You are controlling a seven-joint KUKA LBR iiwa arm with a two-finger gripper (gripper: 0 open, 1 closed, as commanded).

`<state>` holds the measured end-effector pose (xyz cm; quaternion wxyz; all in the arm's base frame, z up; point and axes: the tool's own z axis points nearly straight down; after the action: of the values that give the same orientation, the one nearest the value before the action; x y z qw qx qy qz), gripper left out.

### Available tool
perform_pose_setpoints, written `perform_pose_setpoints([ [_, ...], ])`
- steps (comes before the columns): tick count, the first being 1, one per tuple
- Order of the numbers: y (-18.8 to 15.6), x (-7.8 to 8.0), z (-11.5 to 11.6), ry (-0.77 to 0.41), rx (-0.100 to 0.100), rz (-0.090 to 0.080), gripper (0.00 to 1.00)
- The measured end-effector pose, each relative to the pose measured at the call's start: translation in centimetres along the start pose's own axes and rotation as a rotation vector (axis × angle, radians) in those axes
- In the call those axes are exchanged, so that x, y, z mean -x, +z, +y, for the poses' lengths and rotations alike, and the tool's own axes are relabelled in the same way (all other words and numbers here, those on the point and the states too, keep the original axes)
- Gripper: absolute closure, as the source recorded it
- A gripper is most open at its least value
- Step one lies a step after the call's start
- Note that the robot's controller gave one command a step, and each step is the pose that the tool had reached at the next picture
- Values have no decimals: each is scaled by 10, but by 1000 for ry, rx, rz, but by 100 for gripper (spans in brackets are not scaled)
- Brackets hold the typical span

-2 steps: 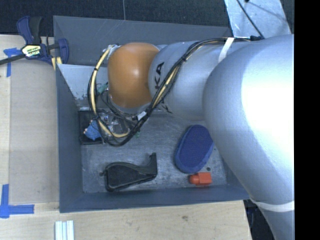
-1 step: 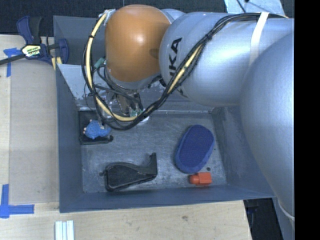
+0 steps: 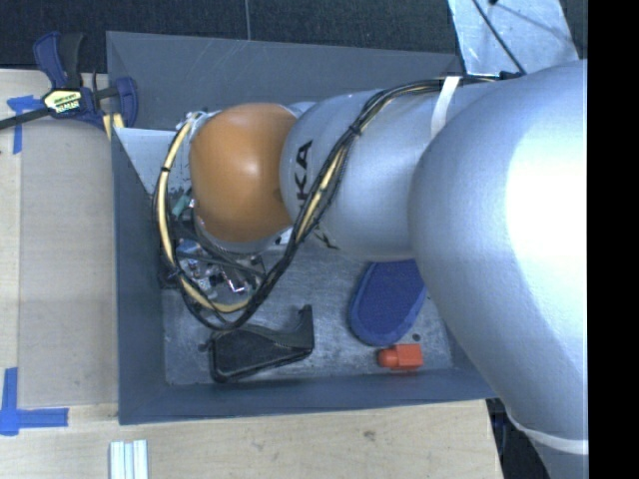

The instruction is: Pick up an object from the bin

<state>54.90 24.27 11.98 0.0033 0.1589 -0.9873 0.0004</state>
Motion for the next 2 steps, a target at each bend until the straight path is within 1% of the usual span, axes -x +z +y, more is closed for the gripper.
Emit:
perform_pose_setpoints([
  [1,-135,21,-28,29,0,-20,100],
  [2,-44,1,-8,173,0,-2,100],
])
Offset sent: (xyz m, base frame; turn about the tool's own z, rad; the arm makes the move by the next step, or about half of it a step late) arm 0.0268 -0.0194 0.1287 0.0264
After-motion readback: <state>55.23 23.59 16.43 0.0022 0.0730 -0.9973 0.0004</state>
